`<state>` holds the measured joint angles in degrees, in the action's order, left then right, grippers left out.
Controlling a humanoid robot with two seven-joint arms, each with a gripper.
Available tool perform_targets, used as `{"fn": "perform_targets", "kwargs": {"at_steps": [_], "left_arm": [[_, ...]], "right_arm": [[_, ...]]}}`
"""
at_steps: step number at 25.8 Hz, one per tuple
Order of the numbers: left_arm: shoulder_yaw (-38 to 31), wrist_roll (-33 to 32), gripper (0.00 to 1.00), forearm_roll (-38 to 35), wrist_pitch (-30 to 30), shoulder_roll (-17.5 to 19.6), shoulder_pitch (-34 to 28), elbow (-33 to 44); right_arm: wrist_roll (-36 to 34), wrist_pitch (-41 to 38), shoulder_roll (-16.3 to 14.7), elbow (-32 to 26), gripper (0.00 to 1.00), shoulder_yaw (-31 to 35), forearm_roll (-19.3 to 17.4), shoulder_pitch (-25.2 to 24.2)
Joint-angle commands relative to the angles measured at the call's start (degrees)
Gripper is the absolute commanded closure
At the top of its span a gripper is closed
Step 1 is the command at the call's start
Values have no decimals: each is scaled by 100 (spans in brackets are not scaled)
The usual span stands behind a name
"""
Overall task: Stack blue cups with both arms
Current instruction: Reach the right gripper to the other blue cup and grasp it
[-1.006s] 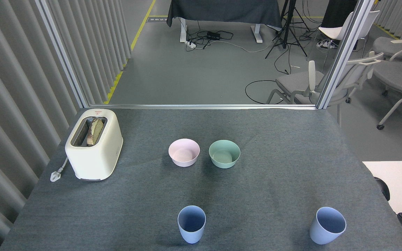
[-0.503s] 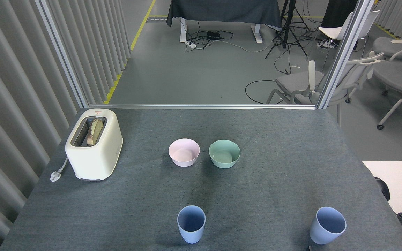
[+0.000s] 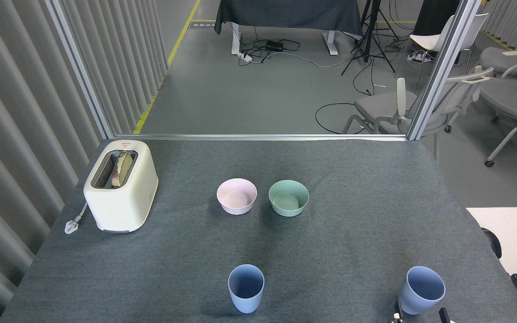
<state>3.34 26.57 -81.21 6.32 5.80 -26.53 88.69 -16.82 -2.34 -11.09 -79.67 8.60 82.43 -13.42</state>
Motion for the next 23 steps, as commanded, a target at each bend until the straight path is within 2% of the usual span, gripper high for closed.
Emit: {"fn": "perform_targets", "kwargs": {"at_steps": [1,20,23], "left_arm": [[0,-2,0,0,1,0,-1,8],[9,-2,0,0,1,0,-1,-1],[9,-2,0,0,1,0,-1,-1]], "right_arm": [[12,6,-25,12,0,1,2,103],[91,32,-245,540,0,1,10,797],[91,41,-245,540,7,-7,45,797]]}}
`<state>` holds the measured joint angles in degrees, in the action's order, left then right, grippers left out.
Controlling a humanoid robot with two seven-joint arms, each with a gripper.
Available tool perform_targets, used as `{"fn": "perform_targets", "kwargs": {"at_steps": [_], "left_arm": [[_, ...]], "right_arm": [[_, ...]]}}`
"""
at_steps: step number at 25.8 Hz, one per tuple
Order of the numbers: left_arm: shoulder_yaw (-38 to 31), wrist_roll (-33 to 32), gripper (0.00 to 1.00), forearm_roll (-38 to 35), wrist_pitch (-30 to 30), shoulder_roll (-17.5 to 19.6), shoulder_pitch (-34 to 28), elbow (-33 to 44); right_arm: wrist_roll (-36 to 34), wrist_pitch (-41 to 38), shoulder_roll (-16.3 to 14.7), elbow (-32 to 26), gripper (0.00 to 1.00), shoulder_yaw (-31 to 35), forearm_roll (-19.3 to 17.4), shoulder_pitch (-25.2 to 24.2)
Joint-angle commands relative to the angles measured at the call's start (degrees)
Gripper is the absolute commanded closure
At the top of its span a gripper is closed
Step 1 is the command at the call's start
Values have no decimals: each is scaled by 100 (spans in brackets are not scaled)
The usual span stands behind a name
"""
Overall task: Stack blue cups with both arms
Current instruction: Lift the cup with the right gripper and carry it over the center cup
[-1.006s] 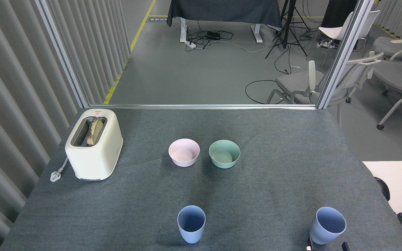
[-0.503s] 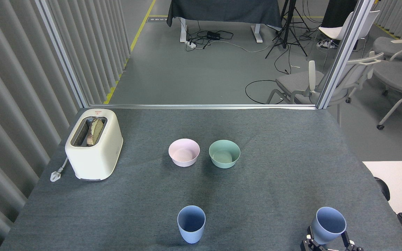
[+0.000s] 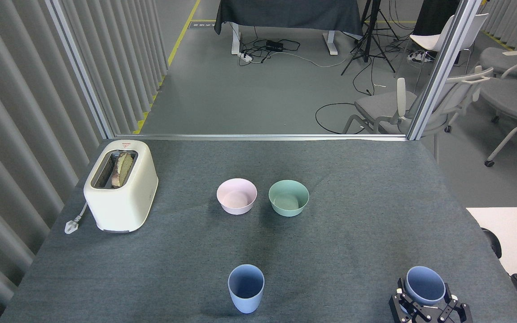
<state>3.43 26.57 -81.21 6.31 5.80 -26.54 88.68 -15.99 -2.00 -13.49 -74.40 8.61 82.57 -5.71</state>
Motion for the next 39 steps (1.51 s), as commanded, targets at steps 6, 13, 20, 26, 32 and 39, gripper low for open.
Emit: {"fn": "perform_targets", "kwargs": {"at_steps": [6,13,20,26,32,39], "left_arm": [[0,-2,0,0,1,0,0,0],[9,-2,0,9,1,0,9,0],[18,-2,0,17,-7,-9,17,-9],[-9,-2,0,53,-7,-9,9,-18],[-9,6,0,79,-7,-18,18,-97],[-18,6,0,79,-7,-18,18,-105]], "right_arm": [[-44,7,4,-118,30,-9,48,-9],[96,16,136,-689,37,-176,101,395],[1098,482,1375,-654,34,-2109,848,1582],[1459,684,1938,-760,32,-3595,1499,1599],[1476,684,1894,-1243,32,-3709,1534,1037],[1669,684,1771,-1401,31,-3700,1551,773]]}}
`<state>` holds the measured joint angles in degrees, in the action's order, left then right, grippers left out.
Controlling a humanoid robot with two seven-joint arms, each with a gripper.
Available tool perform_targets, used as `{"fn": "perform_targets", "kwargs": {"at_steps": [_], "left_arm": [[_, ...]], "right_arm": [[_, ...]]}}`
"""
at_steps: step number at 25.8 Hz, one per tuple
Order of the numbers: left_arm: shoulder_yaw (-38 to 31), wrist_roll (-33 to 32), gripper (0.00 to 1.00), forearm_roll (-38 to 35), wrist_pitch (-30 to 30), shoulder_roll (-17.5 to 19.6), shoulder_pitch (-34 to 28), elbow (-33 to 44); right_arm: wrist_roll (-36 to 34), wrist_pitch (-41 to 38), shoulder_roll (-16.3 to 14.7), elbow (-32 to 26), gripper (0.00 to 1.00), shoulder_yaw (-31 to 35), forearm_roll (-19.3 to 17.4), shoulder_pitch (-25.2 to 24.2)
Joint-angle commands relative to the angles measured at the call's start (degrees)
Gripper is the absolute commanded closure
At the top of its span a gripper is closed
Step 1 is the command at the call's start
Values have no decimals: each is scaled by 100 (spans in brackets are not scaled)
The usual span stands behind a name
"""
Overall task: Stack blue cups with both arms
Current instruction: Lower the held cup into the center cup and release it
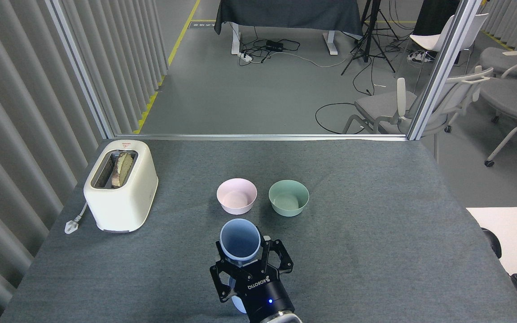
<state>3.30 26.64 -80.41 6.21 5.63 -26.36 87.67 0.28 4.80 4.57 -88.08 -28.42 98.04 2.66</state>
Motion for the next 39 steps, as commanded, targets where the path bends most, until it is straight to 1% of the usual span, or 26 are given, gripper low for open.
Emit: {"fn": "perform_targets", "kwargs": {"at_steps": [1,7,28,32,39], "left_arm": [[-5,-1,0,-1,3,0,0,-4],[4,-1,0,-1,3,0,0,-4],[-5,-1,0,17,3,-9,17,-22],[-5,-1,0,17,3,-9,17,-22],[-5,-1,0,17,3,-9,17,-22]], "right_arm": [[51,-5,-26,-25,31,12,-4,-64],[200,-5,-26,-25,29,21,-4,-126],[148,-32,-44,80,27,65,-39,-372],[112,-32,-44,195,27,91,-48,-407],[-151,-32,-62,608,24,100,-57,-389]]}}
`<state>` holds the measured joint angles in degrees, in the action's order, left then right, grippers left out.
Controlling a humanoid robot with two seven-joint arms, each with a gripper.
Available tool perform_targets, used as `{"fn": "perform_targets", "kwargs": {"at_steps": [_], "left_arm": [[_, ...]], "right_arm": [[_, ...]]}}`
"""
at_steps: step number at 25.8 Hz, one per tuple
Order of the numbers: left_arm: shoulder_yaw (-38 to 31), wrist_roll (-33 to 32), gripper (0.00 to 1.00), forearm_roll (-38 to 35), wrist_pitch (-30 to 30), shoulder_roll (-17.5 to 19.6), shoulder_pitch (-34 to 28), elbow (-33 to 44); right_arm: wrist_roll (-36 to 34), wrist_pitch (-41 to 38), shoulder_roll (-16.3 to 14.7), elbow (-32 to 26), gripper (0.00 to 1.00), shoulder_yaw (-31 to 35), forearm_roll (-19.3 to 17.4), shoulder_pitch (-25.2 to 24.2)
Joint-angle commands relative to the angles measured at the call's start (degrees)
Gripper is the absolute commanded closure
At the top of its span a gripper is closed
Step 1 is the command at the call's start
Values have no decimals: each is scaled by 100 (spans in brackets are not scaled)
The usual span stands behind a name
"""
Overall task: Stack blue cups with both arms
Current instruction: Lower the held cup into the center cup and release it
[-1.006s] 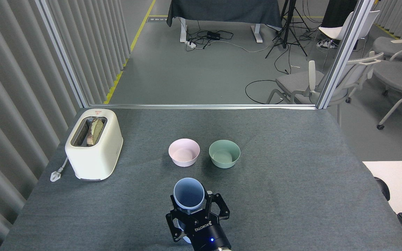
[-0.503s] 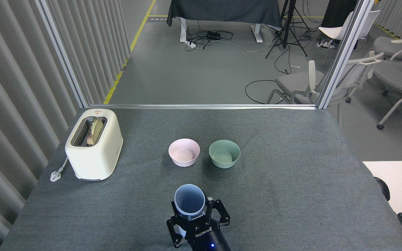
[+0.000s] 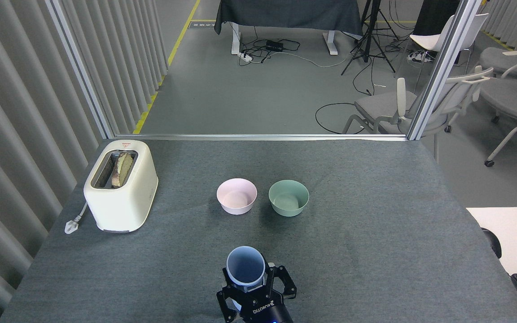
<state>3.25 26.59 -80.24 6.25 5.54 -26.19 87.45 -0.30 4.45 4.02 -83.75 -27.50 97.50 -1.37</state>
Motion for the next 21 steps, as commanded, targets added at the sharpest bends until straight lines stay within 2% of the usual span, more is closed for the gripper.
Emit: {"fn": "perform_targets", "kwargs": {"at_steps": [1,10,12,13,14,15,18,21], "left_arm": [[0,4,0,0,-1,0,0,0],[0,4,0,0,-1,0,0,-35],[0,4,0,0,-1,0,0,-35],[0,4,0,0,-1,0,0,-35],[0,4,0,0,-1,0,0,-35],[0,4,0,0,-1,0,0,-35],[0,4,0,0,-1,0,0,-35],[-9,4,0,0,-1,0,9,-35]], "right_arm": [[-155,3,-7,227,24,8,-12,14],[-436,-14,2,403,20,210,-20,32],[-436,3,11,403,16,219,-20,32],[-436,21,11,403,11,228,-20,32],[-445,30,11,394,2,228,-20,32],[-445,30,11,394,0,228,-20,23],[-462,-5,19,306,0,210,-29,23],[-594,-14,46,-27,0,175,-266,50]]}}
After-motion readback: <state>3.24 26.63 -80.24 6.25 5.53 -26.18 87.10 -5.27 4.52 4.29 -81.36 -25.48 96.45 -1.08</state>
